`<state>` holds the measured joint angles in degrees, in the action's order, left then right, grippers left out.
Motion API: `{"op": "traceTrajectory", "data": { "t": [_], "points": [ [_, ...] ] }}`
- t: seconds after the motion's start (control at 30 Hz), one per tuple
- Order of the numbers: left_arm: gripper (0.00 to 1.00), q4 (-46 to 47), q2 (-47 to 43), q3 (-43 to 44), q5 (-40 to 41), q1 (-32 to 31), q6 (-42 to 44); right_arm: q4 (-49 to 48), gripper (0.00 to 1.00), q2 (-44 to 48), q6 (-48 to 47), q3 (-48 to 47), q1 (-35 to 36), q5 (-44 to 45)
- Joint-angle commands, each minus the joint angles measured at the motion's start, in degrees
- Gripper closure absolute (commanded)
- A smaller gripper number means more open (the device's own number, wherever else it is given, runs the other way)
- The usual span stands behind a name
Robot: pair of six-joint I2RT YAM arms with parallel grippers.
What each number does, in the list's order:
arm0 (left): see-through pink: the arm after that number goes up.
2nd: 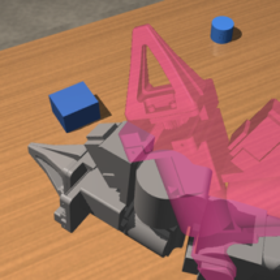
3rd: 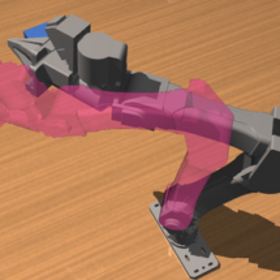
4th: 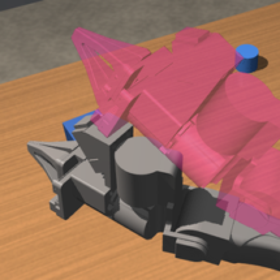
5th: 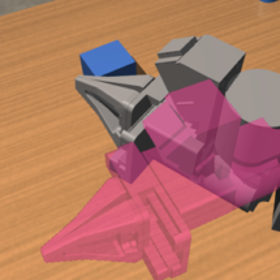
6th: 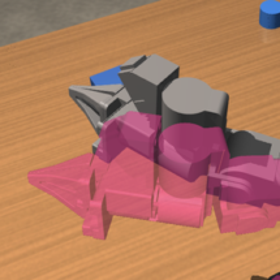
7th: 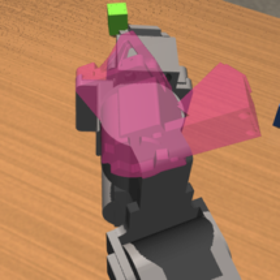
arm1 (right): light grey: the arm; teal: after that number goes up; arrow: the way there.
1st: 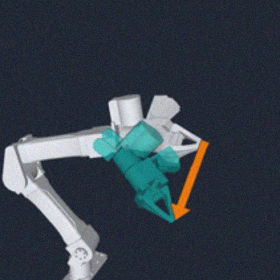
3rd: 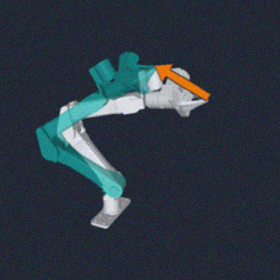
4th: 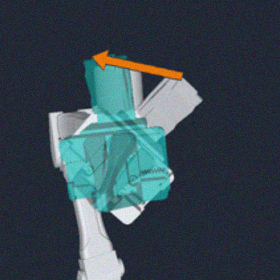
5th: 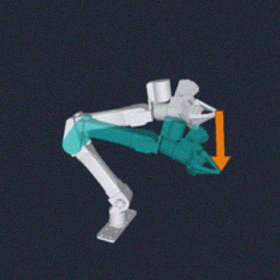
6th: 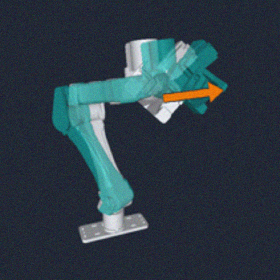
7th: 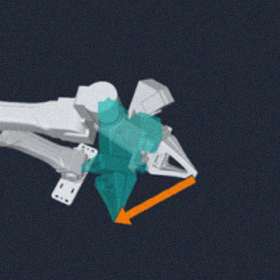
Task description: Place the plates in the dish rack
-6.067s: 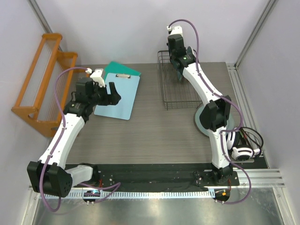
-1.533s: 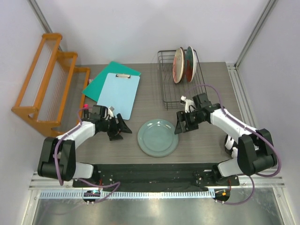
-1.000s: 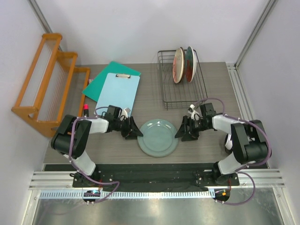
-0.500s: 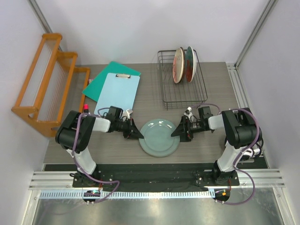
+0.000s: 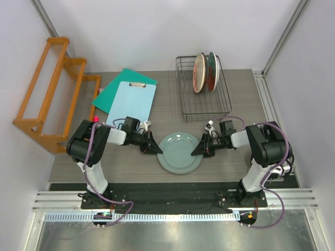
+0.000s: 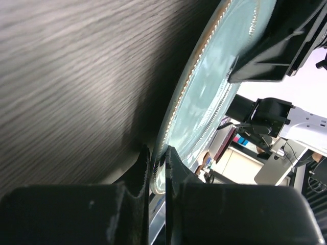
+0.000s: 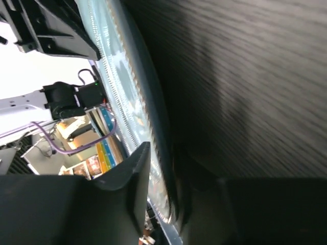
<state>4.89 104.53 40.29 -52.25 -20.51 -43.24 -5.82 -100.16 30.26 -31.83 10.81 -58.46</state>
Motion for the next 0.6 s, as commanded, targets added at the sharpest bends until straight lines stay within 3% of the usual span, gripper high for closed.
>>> {"op": "traceTrajectory", "data": {
  "t": [0.0, 0.07, 0.1, 0.13, 0.23, 0.37, 0.57],
  "points": [
    [1.00, -2.42, 1.99, 1.28, 2.06, -3.83, -1.23, -5.26, 0.83, 1.63, 1.30, -1.29, 3.08, 0.63],
    [0.97, -4.70, 0.95, 2.07, 3.20, -3.83, 0.52, 1.12, 0.92, 2.95, -1.94, -2.44, 2.90, 0.10],
    [0.90, -6.80, 0.33, 2.42, 4.16, -3.83, 1.40, 3.60, 0.99, 3.82, -5.35, -3.40, 2.99, -0.08],
    [0.78, -8.21, -0.37, 3.03, 5.30, -3.57, 3.15, 6.15, 0.98, 5.92, -7.65, -3.93, 2.82, 0.01],
    [0.58, -13.66, -5.90, 3.56, 6.98, -1.56, 6.14, 18.98, 0.99, 11.45, -16.09, -7.27, 2.29, 0.18],
    [0.48, -24.03, -14.08, 8.12, 10.06, 4.94, 14.83, 42.76, 0.99, 18.39, -28.75, -16.31, 1.67, 1.94],
    [0.42, -32.48, -19.81, 22.79, 15.40, 14.18, 30.74, 55.48, 0.99, 23.34, -29.91, -35.70, 1.67, 2.99]
  ]
}}
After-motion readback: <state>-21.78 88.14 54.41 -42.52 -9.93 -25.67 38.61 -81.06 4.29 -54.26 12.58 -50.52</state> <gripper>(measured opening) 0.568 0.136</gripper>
